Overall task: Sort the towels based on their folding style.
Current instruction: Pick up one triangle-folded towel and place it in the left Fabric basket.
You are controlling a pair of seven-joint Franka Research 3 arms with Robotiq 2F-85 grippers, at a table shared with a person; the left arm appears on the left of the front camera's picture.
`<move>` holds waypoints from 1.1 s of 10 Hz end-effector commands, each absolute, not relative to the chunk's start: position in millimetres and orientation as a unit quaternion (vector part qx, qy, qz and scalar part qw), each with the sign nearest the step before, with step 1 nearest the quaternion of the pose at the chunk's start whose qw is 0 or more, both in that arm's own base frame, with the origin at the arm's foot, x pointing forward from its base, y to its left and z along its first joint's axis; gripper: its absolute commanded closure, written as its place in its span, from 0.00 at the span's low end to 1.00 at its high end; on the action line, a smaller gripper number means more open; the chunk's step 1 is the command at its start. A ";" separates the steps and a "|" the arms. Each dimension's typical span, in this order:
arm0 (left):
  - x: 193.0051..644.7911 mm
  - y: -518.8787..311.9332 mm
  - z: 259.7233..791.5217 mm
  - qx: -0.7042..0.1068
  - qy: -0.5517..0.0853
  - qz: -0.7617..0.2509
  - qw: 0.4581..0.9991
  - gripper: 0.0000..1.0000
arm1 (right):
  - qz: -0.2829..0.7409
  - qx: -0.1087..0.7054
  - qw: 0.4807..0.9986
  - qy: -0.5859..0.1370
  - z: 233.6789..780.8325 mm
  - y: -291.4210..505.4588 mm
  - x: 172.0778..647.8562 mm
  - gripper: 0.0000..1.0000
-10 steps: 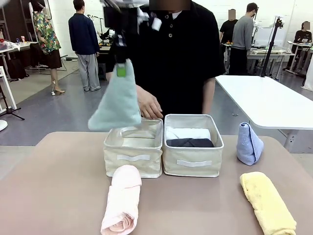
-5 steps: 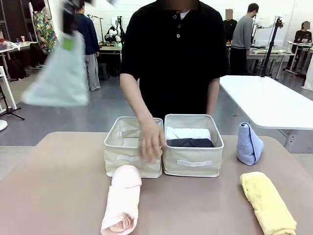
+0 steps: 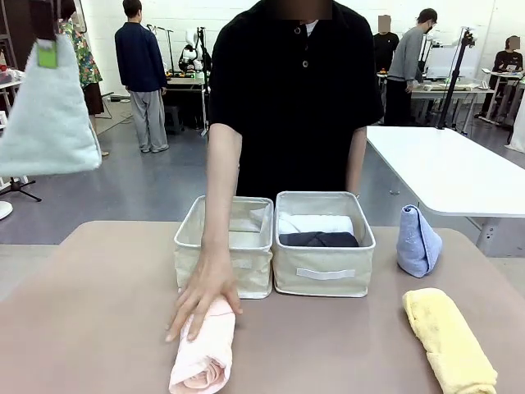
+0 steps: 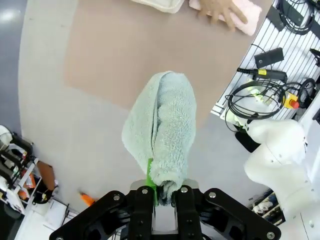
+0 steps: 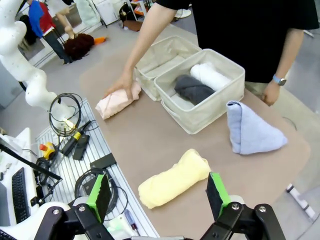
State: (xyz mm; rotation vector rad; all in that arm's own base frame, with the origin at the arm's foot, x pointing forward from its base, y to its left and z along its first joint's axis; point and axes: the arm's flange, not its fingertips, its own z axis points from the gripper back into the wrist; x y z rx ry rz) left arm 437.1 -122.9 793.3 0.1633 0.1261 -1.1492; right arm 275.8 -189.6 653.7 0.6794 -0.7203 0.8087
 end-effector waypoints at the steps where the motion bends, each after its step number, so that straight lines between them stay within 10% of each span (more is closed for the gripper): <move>1: 421.6 -119.5 779.1 0.070 0.046 -0.534 0.841 0.87 | 0.382 0.326 0.792 -0.347 655.7 -189.3 277.4 0.00; 11: 440.1 -126.2 784.9 0.073 0.061 -0.543 0.834 0.87 | 0.382 0.326 0.792 -0.347 655.7 -189.3 277.4 0.00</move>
